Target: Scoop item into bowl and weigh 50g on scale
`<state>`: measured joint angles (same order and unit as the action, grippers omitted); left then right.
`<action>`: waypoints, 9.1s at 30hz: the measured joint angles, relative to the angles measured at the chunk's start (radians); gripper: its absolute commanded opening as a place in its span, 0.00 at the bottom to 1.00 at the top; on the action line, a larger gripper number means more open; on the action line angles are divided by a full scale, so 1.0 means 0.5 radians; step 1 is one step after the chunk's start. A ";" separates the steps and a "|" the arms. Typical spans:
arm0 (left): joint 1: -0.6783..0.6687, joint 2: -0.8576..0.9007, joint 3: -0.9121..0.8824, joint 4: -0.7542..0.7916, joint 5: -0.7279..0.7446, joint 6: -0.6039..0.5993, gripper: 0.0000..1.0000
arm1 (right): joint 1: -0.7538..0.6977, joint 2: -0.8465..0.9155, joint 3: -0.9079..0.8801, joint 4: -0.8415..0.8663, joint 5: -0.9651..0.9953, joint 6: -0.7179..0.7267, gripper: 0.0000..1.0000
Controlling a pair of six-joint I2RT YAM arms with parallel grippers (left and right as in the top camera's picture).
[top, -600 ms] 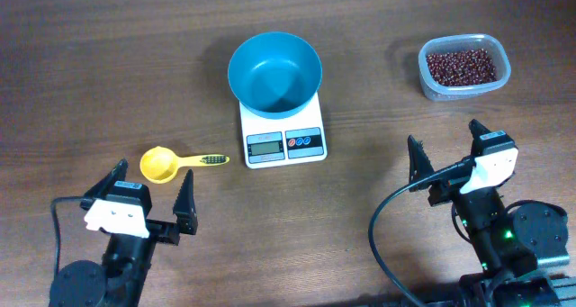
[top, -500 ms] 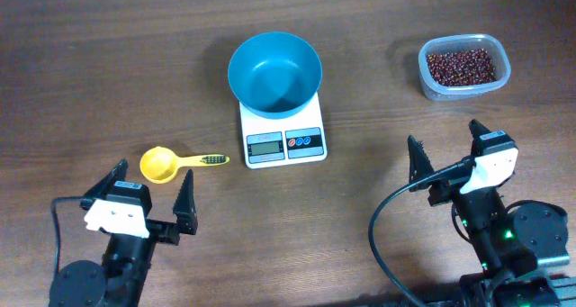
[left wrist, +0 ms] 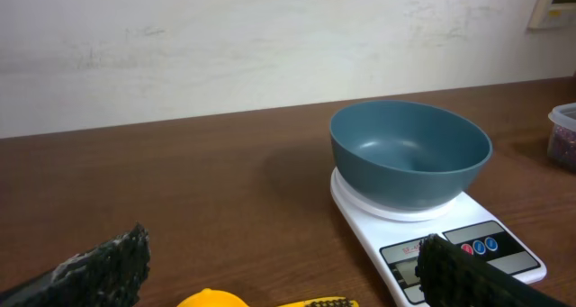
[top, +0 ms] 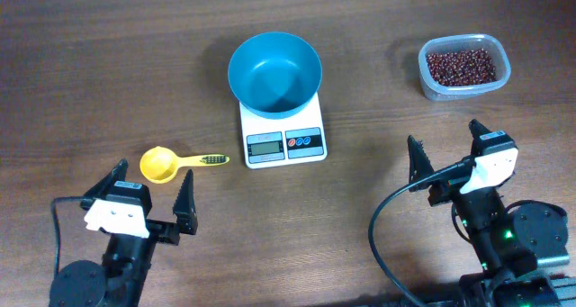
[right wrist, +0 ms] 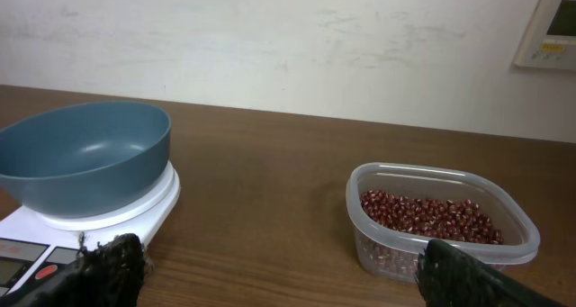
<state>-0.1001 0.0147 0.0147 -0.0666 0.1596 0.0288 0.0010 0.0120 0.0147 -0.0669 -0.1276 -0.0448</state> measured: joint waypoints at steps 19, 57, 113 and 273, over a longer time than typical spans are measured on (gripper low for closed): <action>0.000 0.000 0.000 0.000 0.000 -0.001 0.99 | 0.000 0.000 0.000 0.000 0.000 -0.001 0.99; 0.000 -0.009 0.761 -1.189 0.140 -0.114 0.99 | 0.002 0.000 0.000 0.000 0.000 -0.001 0.99; 0.000 0.663 1.372 -1.610 0.433 -0.248 0.99 | 0.002 0.000 0.000 0.000 0.000 -0.002 0.99; 0.000 3.162 1.644 -1.233 -0.674 -2.185 0.18 | 0.004 0.000 0.000 0.000 0.001 -0.002 0.99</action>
<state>-0.1001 1.5955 0.8368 -0.6830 -0.1776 -1.0637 0.0029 0.0120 0.0147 -0.0669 -0.1272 -0.0456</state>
